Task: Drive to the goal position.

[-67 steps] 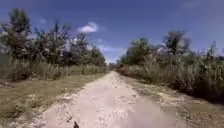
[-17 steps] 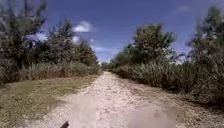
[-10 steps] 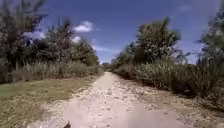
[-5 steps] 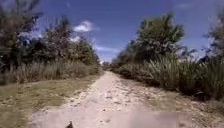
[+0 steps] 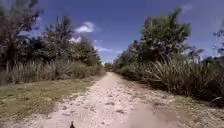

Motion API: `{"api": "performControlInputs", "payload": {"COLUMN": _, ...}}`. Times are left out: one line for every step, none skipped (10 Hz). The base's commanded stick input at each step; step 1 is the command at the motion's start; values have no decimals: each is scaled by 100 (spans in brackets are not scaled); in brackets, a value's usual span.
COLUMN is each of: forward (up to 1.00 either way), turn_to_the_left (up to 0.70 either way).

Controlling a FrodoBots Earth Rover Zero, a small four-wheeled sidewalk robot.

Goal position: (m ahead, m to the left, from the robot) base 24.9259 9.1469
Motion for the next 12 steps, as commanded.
{"api": "performControlInputs", "payload": {"forward": 70, "turn_to_the_left": 0}}
{"api": "performControlInputs", "payload": {"forward": 70, "turn_to_the_left": 0}}
{"api": "performControlInputs", "payload": {"forward": 70, "turn_to_the_left": 0}}
{"api": "performControlInputs", "payload": {"forward": 70, "turn_to_the_left": 0}}
{"api": "performControlInputs", "payload": {"forward": 70, "turn_to_the_left": 0}}
{"api": "performControlInputs", "payload": {"forward": 70, "turn_to_the_left": 0}}
{"api": "performControlInputs", "payload": {"forward": 70, "turn_to_the_left": 0}}
{"api": "performControlInputs", "payload": {"forward": 70, "turn_to_the_left": 0}}
{"api": "performControlInputs", "payload": {"forward": 70, "turn_to_the_left": 0}}
{"api": "performControlInputs", "payload": {"forward": 70, "turn_to_the_left": 0}}
{"api": "performControlInputs", "payload": {"forward": 70, "turn_to_the_left": 0}}
{"api": "performControlInputs", "payload": {"forward": 70, "turn_to_the_left": 0}}
